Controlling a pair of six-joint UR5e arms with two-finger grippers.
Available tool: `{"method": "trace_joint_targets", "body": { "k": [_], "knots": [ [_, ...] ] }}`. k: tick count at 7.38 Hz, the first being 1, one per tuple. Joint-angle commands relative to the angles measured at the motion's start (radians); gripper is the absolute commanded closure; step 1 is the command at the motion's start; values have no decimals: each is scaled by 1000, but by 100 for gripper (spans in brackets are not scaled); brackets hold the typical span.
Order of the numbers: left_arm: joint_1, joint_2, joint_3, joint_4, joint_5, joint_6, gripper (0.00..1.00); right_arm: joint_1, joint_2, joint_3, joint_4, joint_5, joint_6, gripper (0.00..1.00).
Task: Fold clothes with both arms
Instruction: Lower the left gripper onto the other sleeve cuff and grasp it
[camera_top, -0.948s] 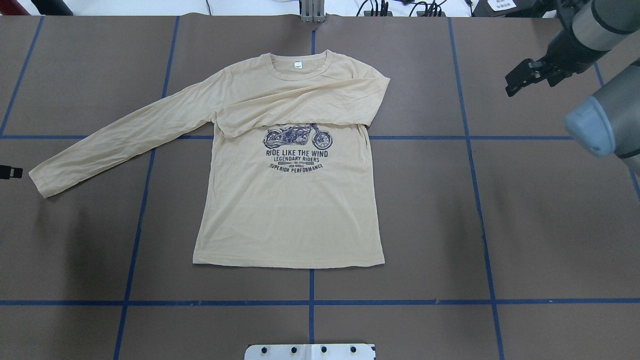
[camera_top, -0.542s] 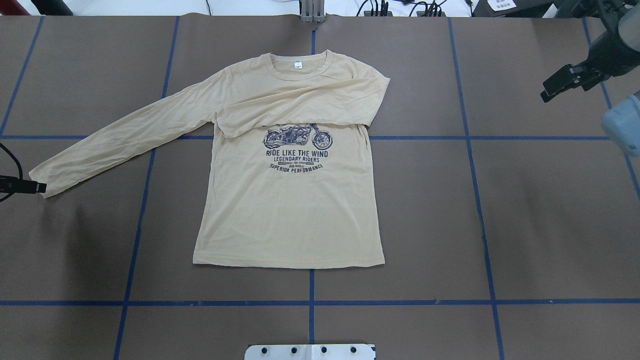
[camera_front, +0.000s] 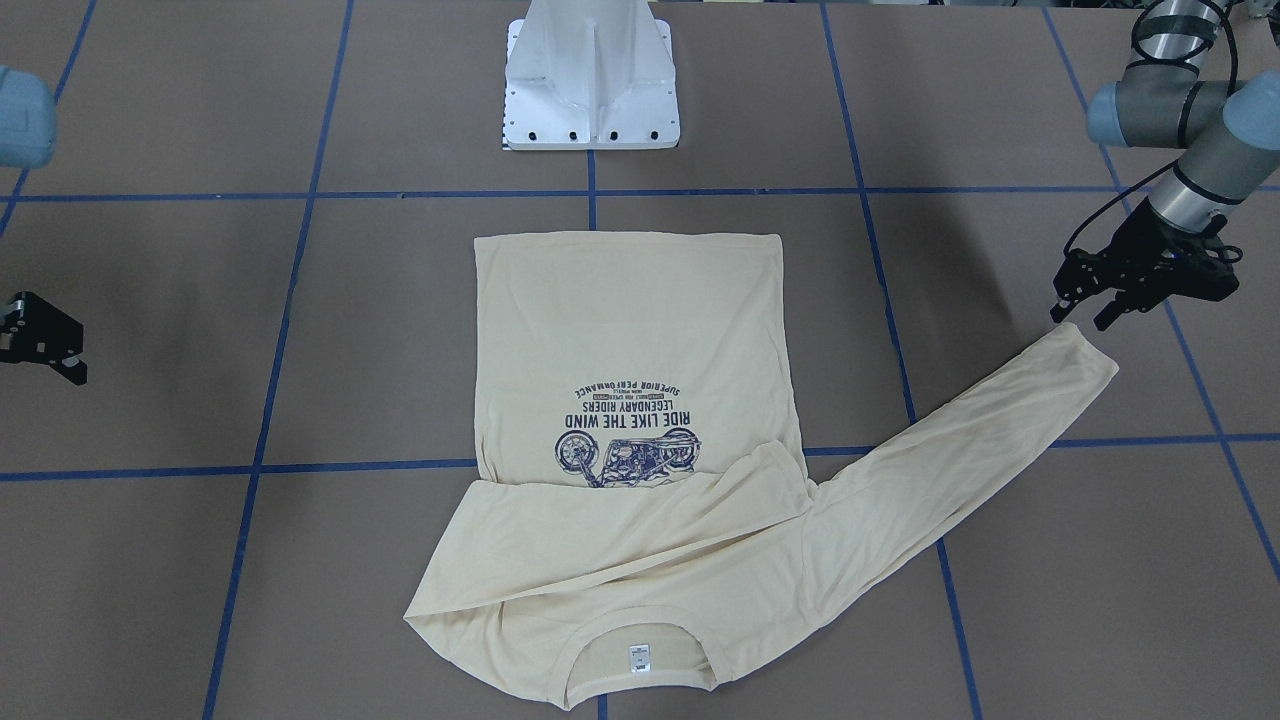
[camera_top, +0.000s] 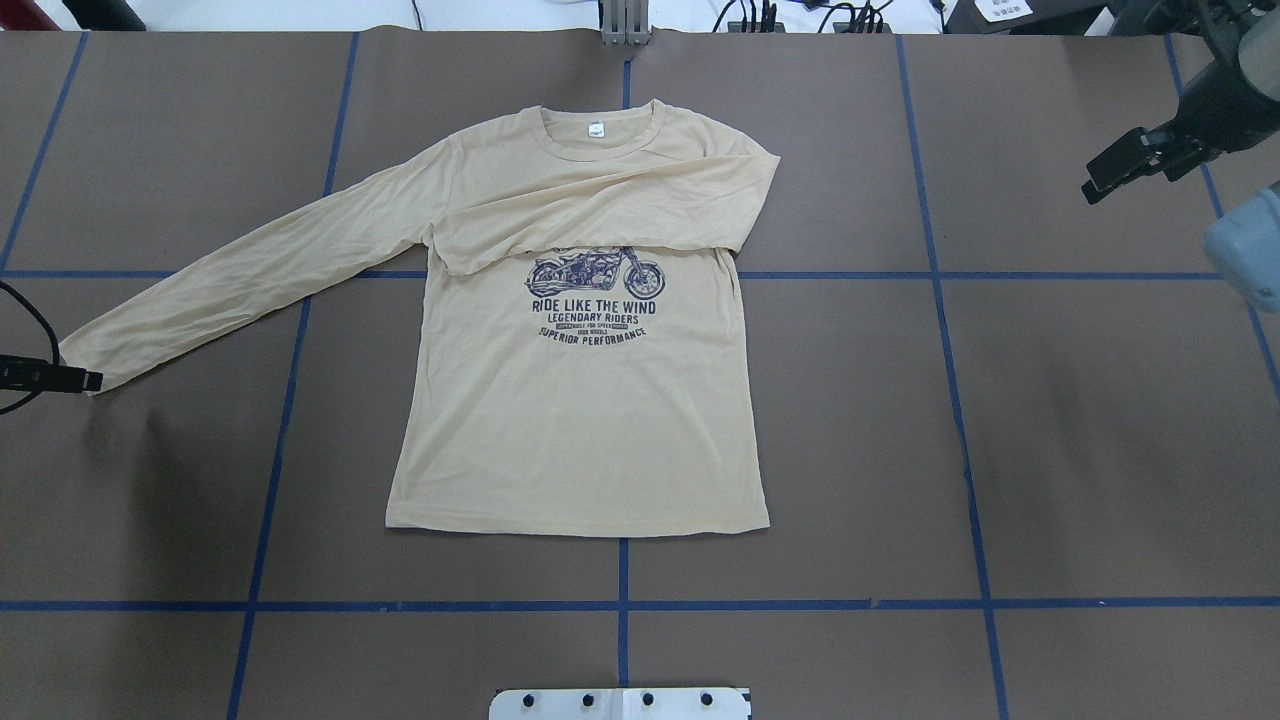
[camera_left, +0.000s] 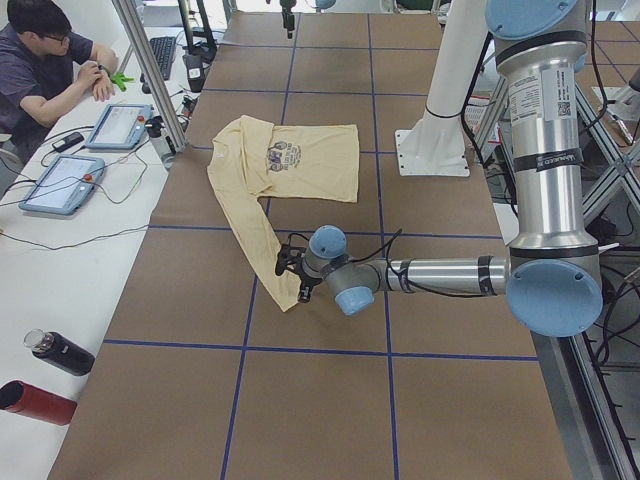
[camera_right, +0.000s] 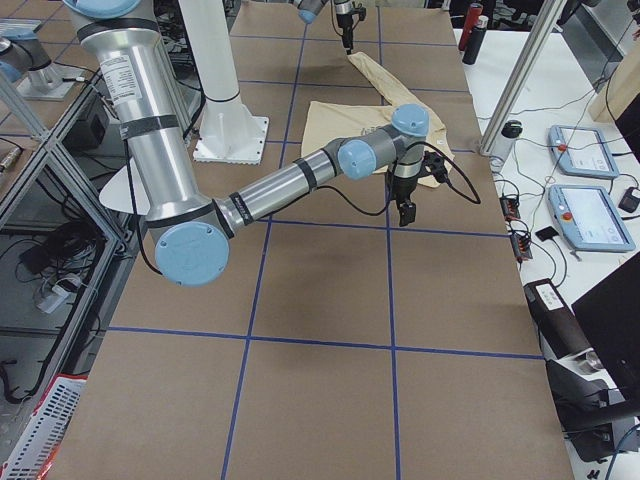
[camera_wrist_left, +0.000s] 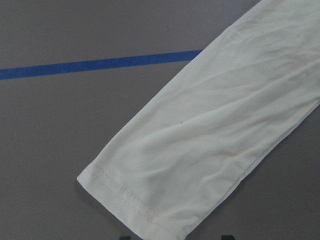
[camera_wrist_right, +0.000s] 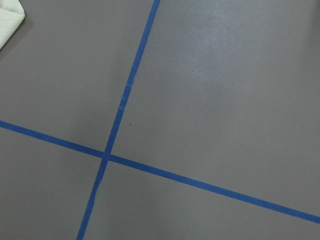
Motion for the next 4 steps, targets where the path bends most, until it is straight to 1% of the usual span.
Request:
{"method": "trace_joint_targets", "body": {
  "k": [1,4],
  "knots": [
    [2,-14,17,1,7,3,34,0,2,1,1,-1,5,1],
    [9,-17,28,1,7,5,42,0,5,1,1,-1,5,1]
  ]
}}
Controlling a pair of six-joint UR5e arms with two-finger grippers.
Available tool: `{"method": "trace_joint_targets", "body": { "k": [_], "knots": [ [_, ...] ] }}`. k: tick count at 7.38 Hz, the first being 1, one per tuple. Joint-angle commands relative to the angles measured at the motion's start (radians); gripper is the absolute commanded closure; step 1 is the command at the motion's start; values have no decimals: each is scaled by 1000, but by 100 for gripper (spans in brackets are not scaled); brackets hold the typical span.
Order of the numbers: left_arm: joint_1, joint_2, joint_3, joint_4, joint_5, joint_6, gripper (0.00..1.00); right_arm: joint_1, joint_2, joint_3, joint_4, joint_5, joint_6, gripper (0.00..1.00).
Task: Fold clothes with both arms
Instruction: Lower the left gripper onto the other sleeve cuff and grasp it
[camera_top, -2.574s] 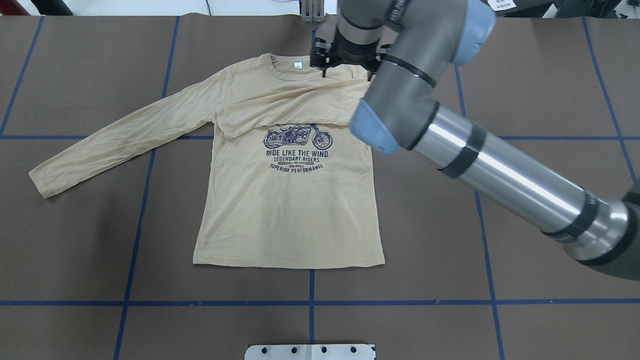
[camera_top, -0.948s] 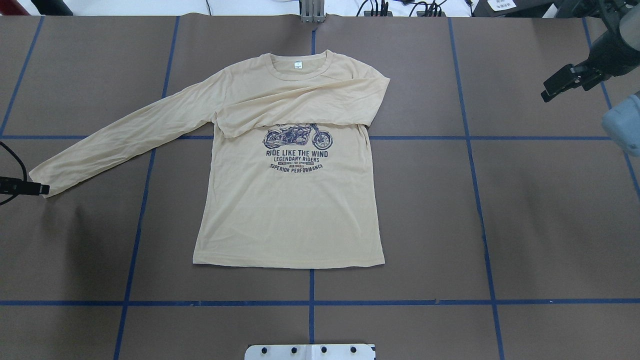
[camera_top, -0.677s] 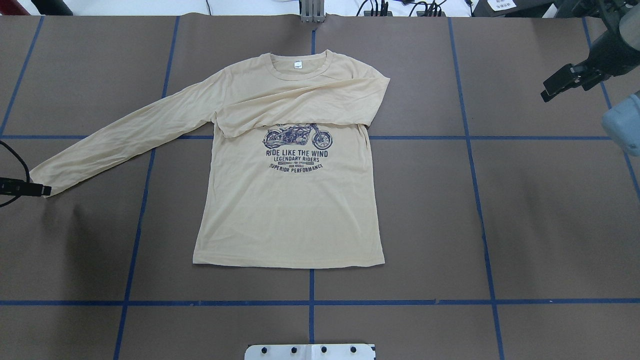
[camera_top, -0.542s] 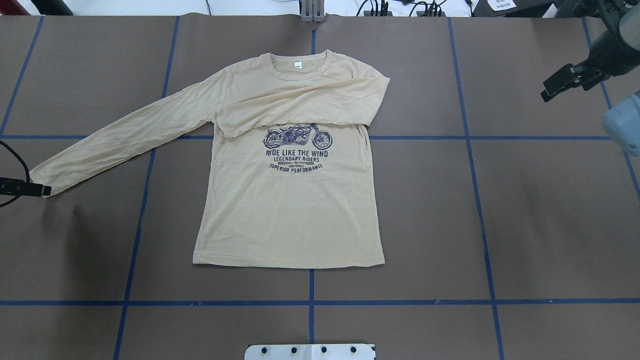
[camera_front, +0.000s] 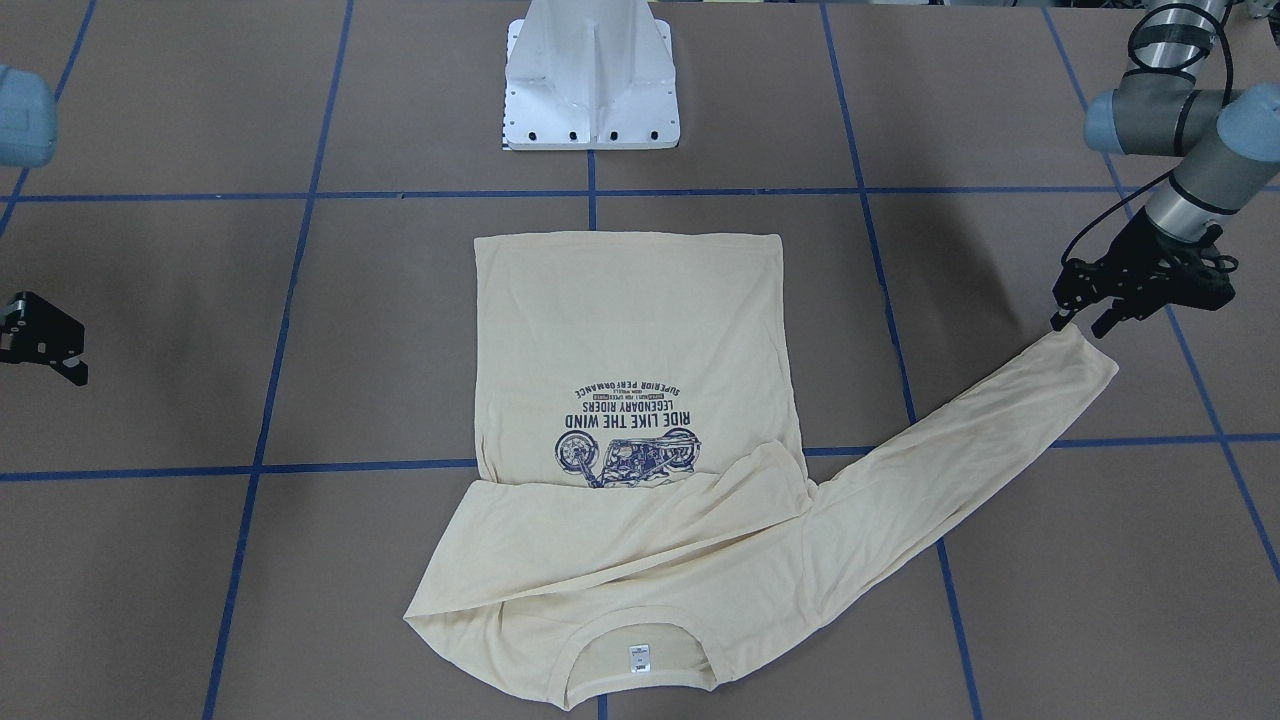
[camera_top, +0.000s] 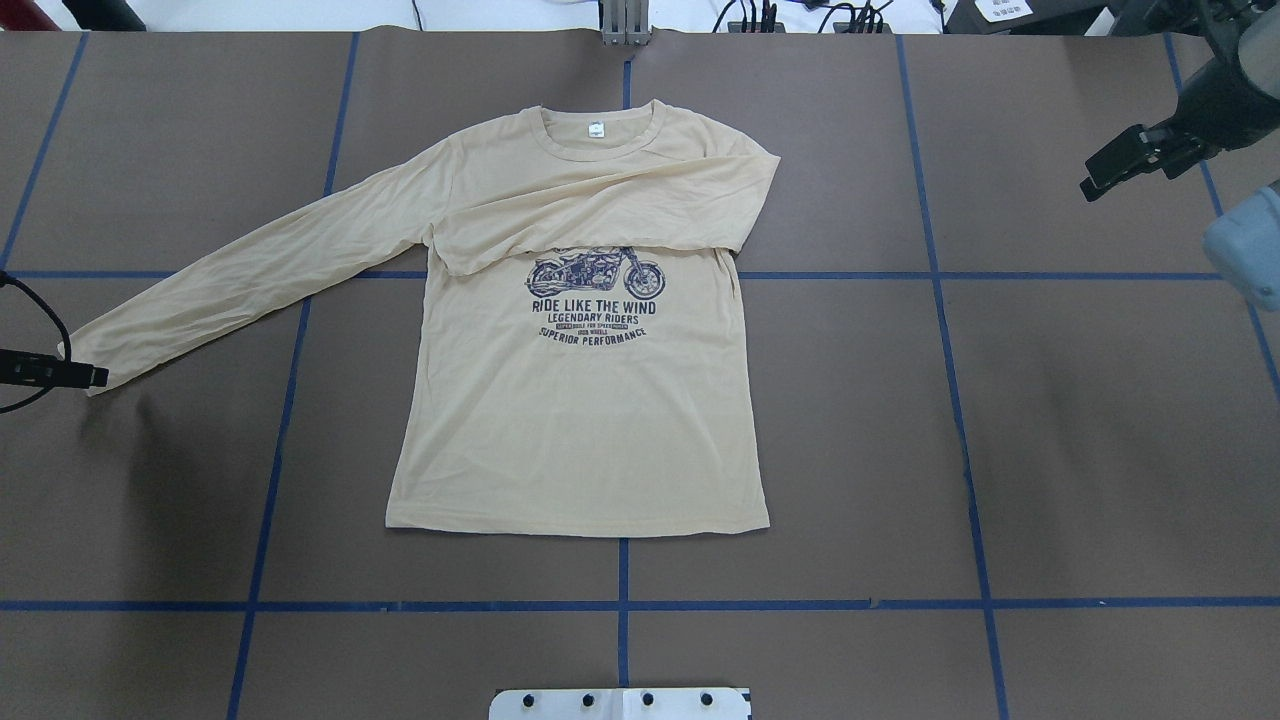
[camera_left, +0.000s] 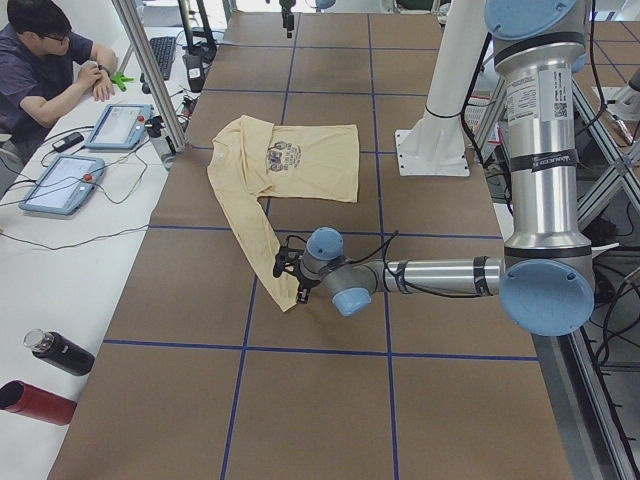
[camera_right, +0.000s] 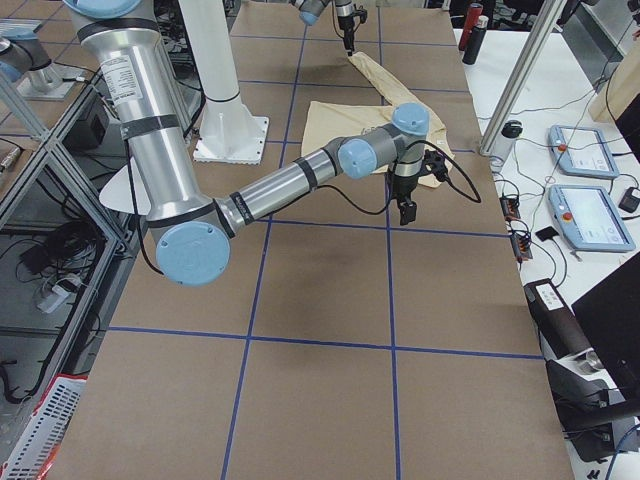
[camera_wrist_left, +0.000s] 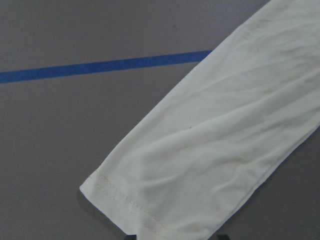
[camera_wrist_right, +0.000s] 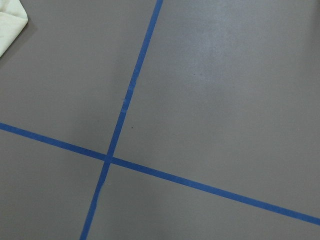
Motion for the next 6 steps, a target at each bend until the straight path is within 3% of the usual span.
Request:
{"method": "trace_joint_targets", "body": {
  "k": [1,6],
  "knots": [
    [4,-10,11,0,6,0,43,0,3,0,0,1,0,1],
    [15,-13,14,0,6,3,43,0,3,3,0,1,3,1]
  ]
}}
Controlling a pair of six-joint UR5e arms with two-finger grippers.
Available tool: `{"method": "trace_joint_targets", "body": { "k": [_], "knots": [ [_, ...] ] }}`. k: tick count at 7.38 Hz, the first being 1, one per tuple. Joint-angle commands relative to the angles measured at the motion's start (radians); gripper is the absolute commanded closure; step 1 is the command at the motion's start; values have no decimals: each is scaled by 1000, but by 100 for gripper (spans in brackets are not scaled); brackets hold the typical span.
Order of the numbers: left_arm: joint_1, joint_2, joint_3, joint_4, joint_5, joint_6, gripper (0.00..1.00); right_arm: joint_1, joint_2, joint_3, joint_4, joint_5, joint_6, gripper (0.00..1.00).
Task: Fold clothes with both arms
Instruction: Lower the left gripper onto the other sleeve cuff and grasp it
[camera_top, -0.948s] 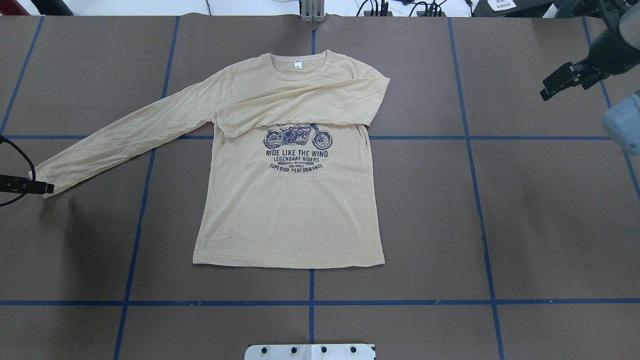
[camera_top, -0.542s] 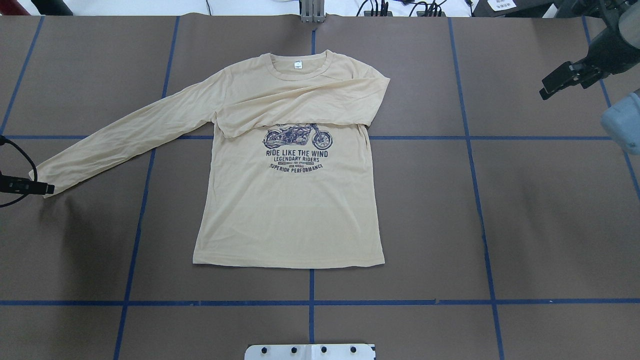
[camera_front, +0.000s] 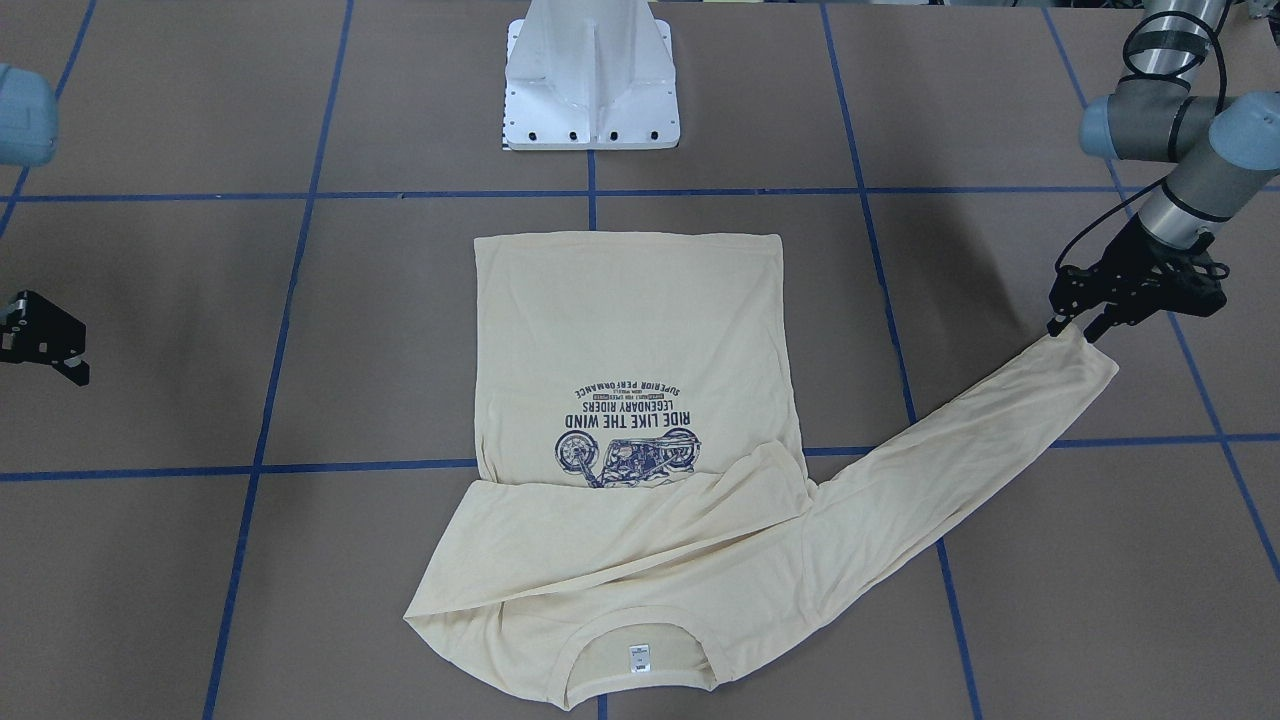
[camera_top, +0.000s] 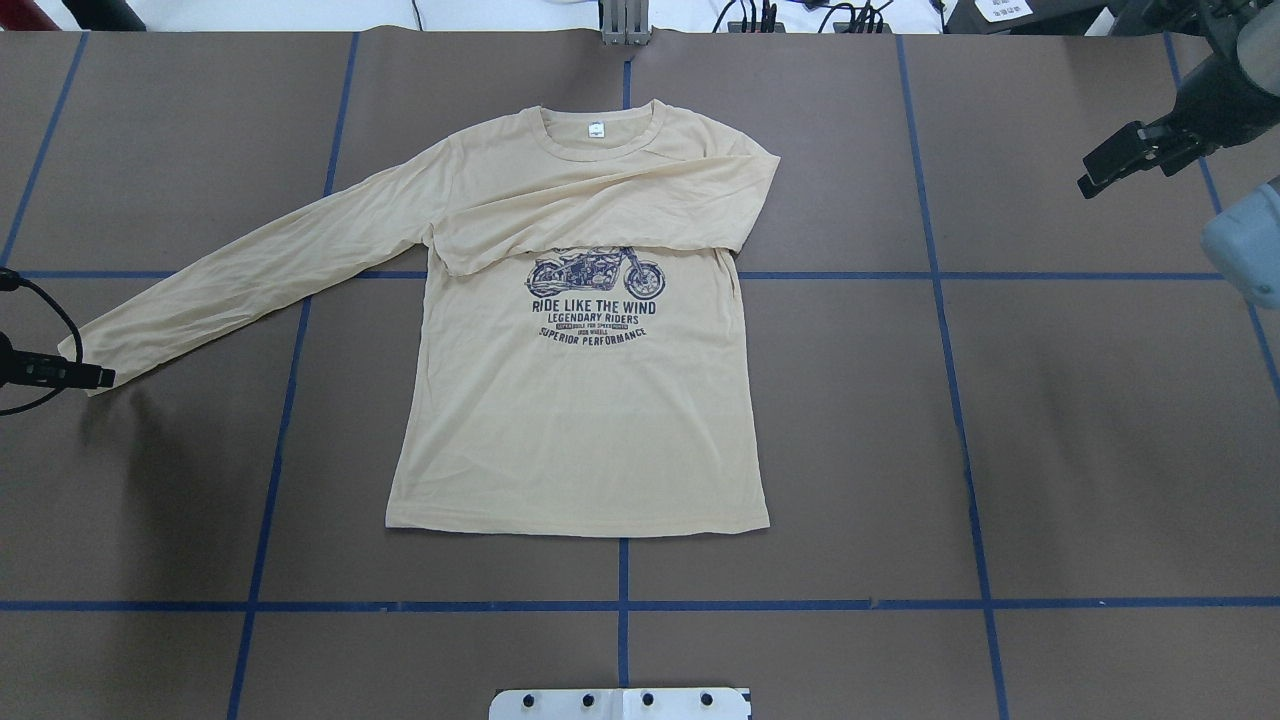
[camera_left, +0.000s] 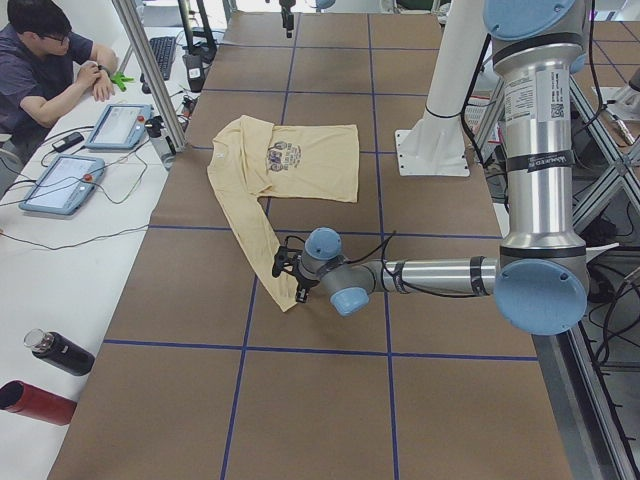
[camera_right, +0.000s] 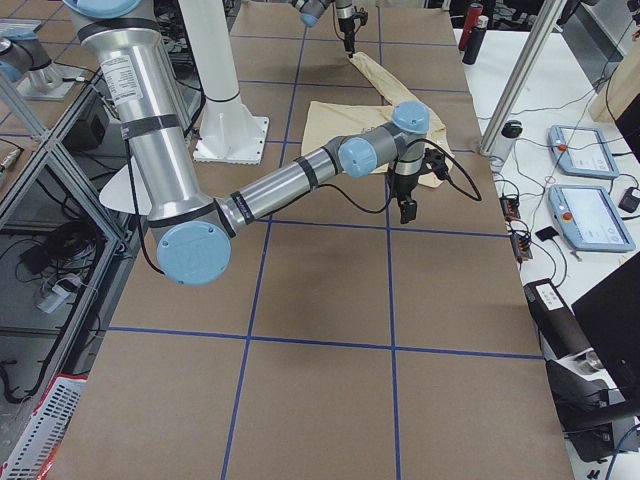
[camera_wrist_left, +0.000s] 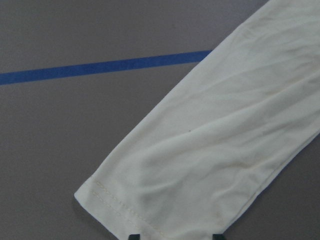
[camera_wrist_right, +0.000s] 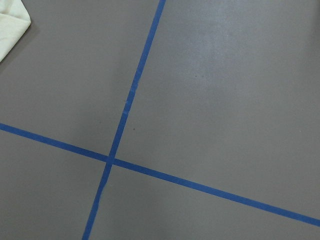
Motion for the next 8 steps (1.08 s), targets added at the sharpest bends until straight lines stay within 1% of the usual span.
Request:
{"method": "trace_joint_targets", "body": {
  "k": [1,3,4,5,6,7,8],
  "knots": [
    [8,1,1,0,0,1,45,0,0,1,0,0,0,1],
    [10,1,10,-2,0,2,51,0,2,1,0,0,2,1],
    [10,4,10,-2,2,2,52,0,2,5,0,0,2,1],
    [10,7,10,-2,2,2,56,0,5,7,0,3,4,1],
    [10,9,10,-2,2,2,69,0,5,7,0,5,4,1],
    [10,10,10,-2,2,2,93,0,5,7,0,5,5,1],
    [10,12,7,-2,2,4,100,0,5,7,0,5,5,1]
  ]
}}
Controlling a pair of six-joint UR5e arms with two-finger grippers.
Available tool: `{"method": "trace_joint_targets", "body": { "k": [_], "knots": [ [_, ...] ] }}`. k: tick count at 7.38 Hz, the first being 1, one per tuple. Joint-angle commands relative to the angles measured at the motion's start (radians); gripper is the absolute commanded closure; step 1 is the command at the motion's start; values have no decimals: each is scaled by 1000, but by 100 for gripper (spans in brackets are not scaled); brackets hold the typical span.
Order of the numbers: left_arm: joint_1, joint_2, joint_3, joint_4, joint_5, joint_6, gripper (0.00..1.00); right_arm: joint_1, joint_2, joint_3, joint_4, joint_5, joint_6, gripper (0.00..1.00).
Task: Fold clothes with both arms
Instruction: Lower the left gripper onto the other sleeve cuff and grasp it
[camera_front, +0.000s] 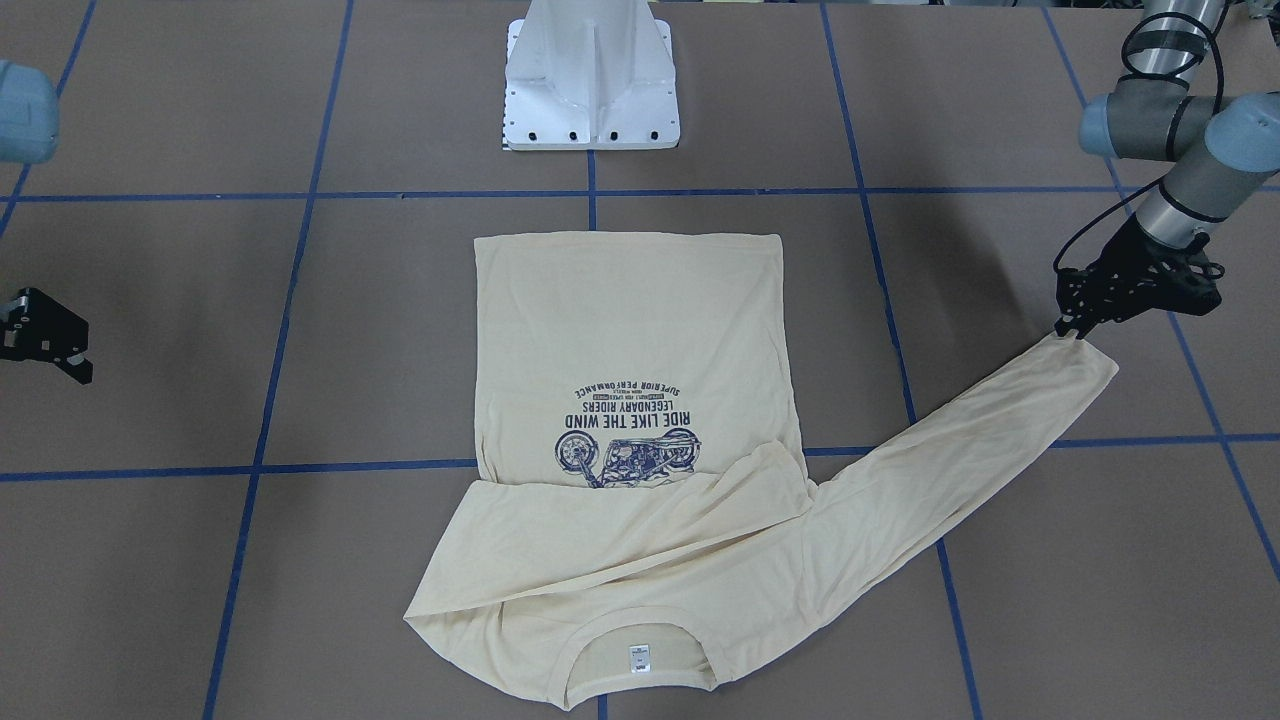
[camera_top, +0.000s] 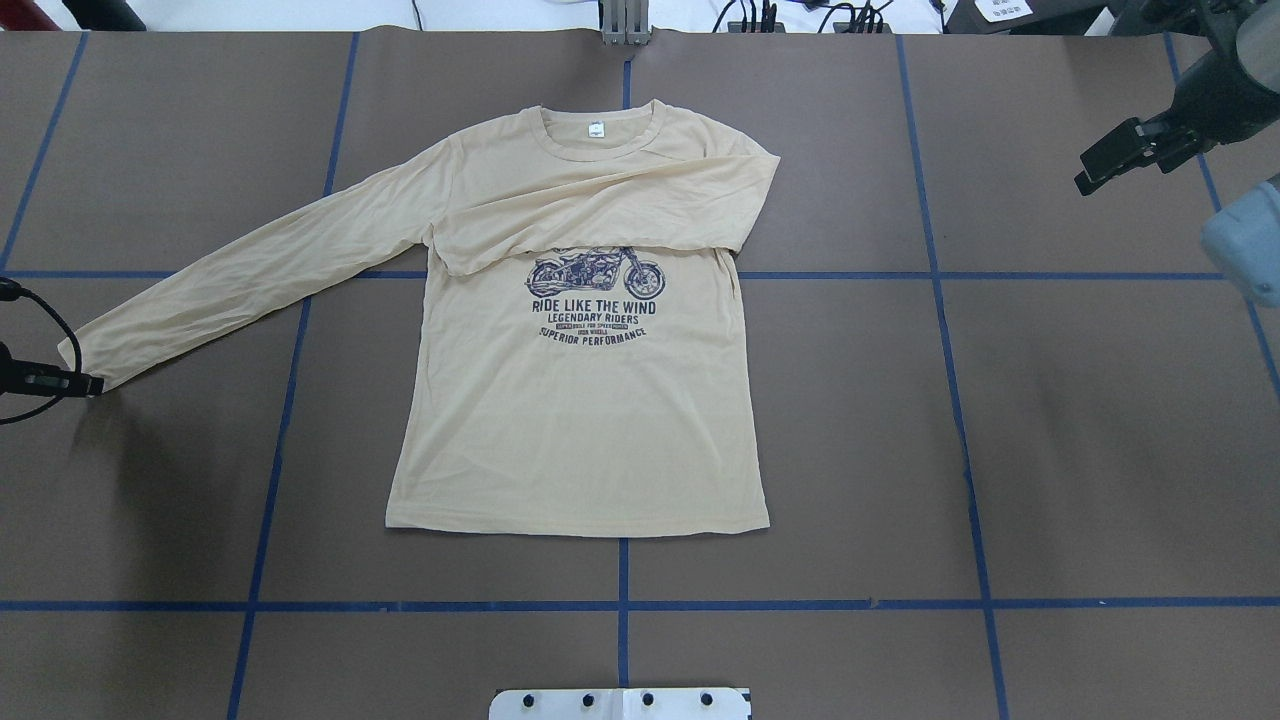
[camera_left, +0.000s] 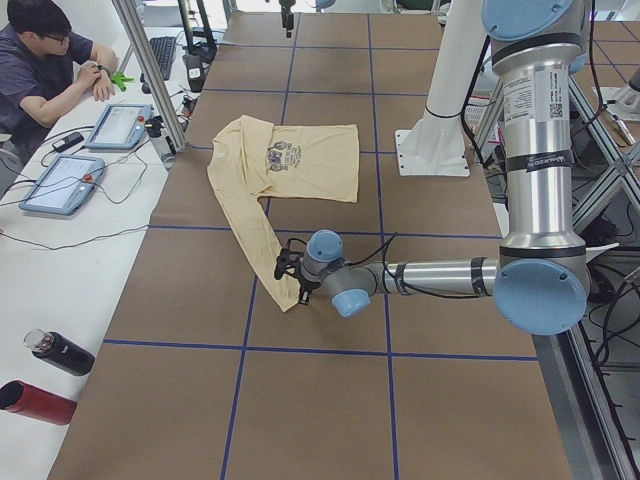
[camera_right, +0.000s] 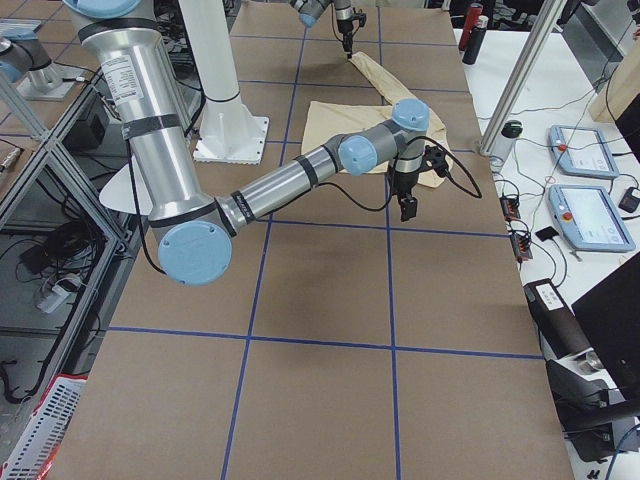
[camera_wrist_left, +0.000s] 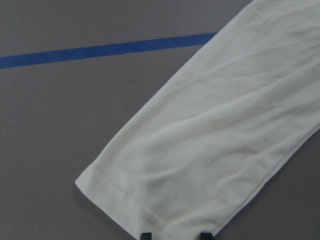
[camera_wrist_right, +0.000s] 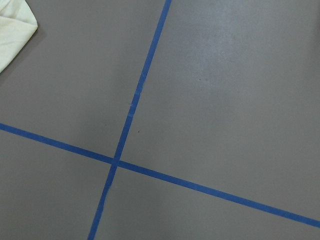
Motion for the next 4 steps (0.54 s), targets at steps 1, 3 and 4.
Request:
{"method": "trace_joint_targets", "body": {
  "k": [1,3,4],
  "knots": [
    [-1,1,-12,0,0,3,100,0,0,0,0,0,1,1],
    [-14,-2,-54,11,-15,35,100,0,0,-1,0,2,1,1],
    [-26,-12,-67,41,-17,35,100,0,0,-1,-2,2,1,1]
  ]
}}
